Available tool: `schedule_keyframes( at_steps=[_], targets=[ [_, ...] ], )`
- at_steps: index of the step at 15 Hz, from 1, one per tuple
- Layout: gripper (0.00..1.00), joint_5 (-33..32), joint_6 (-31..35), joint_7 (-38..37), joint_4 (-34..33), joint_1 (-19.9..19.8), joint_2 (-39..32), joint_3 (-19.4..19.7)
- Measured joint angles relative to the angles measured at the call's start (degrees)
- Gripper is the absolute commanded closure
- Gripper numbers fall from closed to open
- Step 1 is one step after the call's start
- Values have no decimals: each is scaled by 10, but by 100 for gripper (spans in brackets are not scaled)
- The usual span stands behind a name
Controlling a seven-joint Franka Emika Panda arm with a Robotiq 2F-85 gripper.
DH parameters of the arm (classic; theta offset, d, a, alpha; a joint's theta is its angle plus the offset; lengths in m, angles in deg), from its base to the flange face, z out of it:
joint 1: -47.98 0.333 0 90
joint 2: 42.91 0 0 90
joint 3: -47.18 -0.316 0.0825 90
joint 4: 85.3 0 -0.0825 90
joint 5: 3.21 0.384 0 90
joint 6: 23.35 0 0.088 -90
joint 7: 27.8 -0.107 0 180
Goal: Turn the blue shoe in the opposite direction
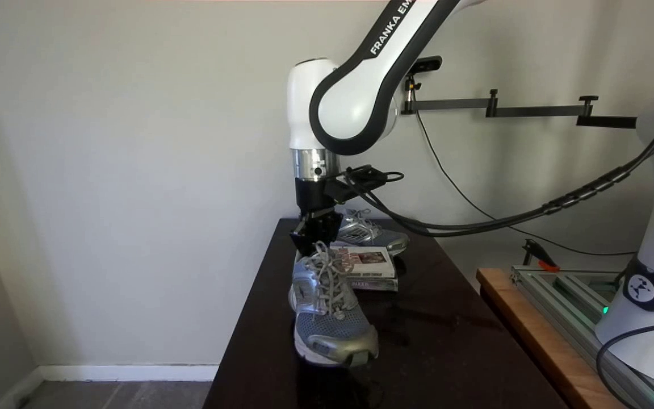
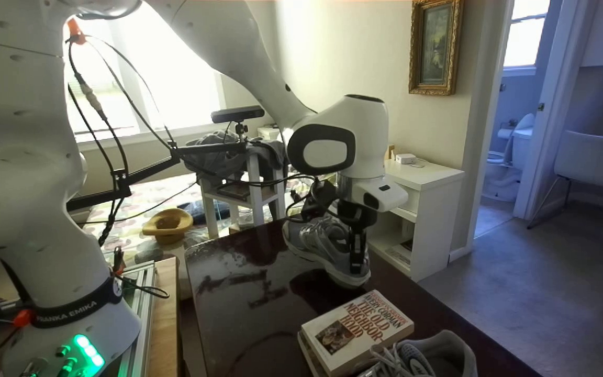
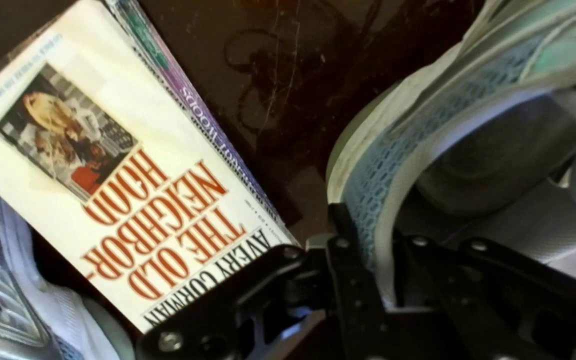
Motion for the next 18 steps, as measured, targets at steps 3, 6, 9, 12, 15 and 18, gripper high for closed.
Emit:
schedule_keyframes(
  at_steps=[3,6,9,12,15,18],
  targets=[
    [89,-6,-5,-44,0,11,0,9],
    [97,-6,-6,-48,1,11,0,10],
    [97,-5,-6,-59,1,11,-2,11],
    [97,-2,-6,-128,1,14,-12,11],
    [97,4,-6,-203,5,24,-19,11],
    [97,9,-5,-262,16,31,-17,11]
  ],
)
